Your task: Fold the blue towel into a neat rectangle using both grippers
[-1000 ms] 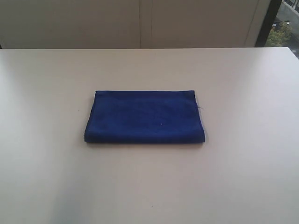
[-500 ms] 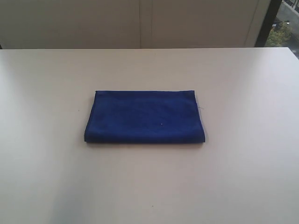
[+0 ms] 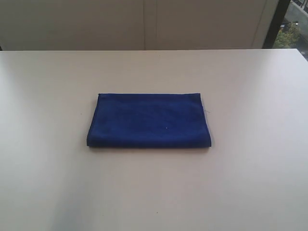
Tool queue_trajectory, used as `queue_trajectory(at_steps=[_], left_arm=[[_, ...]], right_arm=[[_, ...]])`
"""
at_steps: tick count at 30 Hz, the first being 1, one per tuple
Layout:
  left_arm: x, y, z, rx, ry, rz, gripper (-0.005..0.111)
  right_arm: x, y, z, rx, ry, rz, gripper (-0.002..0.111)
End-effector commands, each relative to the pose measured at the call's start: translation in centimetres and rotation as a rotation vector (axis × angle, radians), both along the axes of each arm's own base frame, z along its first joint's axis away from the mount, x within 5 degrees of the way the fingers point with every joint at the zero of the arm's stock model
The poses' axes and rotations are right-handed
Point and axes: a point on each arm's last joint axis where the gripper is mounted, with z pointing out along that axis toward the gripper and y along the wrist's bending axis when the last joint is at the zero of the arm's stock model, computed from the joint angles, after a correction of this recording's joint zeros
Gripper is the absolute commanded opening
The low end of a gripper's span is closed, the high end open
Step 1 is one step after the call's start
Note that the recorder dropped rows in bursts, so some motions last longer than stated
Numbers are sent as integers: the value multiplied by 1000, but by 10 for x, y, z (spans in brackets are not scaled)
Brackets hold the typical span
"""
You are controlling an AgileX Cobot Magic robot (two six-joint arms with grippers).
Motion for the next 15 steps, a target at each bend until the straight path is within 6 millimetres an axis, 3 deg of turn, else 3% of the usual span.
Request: queue_trajectory(at_steps=[1, 9, 15], left_arm=[[-2, 0, -2, -5, 7, -1, 0], [-2, 0, -2, -5, 7, -1, 0], [-2, 0, -2, -5, 7, -1, 0]], right_arm=[[1, -2, -4, 23, -2, -25, 0], [4, -2, -10, 19, 3, -26, 0], [13, -2, -49, 18, 121, -27, 0]])
